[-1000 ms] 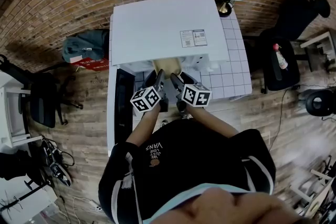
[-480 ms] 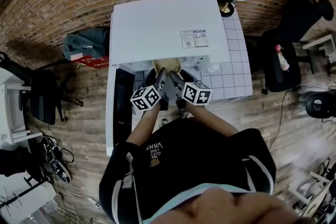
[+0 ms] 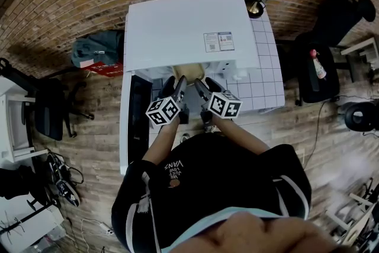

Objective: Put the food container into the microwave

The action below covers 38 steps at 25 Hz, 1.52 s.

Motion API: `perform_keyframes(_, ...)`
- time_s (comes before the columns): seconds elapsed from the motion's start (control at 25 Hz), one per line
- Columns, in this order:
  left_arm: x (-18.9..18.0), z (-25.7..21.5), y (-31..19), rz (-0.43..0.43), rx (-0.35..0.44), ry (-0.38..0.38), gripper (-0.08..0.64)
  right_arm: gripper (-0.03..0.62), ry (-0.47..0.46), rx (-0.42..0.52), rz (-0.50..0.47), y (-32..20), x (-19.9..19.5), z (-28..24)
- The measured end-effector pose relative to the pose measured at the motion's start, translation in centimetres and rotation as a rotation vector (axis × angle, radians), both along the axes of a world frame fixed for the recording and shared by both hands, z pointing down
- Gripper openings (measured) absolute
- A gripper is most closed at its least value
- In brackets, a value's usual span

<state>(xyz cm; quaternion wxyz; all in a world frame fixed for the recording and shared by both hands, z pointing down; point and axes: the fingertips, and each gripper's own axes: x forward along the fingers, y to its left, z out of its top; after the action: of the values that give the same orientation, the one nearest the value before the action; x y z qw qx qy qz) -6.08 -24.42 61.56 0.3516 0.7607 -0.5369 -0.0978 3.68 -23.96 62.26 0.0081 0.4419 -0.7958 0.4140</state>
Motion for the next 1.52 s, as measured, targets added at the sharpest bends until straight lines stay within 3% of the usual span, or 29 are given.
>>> perform_keyframes(0.4,-0.1,-0.1,2.1,0.03,0.026,-0.092,0.235,0.201,0.036,0.036,0.002,1.1,0.8,-0.6)
perform_keyframes(0.56,0.7,0.0,3.0,0.056,0.02,-0.114,0.229,0.151,0.07,0.04,-0.012,1.7,0.9,-0.2)
perform_keyframes(0.8,1.4,-0.5,4.1,0.083,0.049,-0.157,0.113,0.063,0.099,0.046,-0.03,2.3,0.8,-0.2)
perform_keyframes(1.04,1.7,-0.1,4.8,0.108,0.043,-0.188,0.02,0.028,0.114,0.046,-0.053,2.4,0.4,0.0)
perform_keyframes(1.24,2.6,0.4,5.0,0.138,0.03,-0.194,0.012,0.018,0.122,0.043,-0.074,2.0,0.1,0.3)
perform_keyframes(1.52,2.6,0.7,4.0,0.107,0.017,-0.197,0.012,0.017,0.121,0.043,-0.113,1.0,-0.4,0.4)
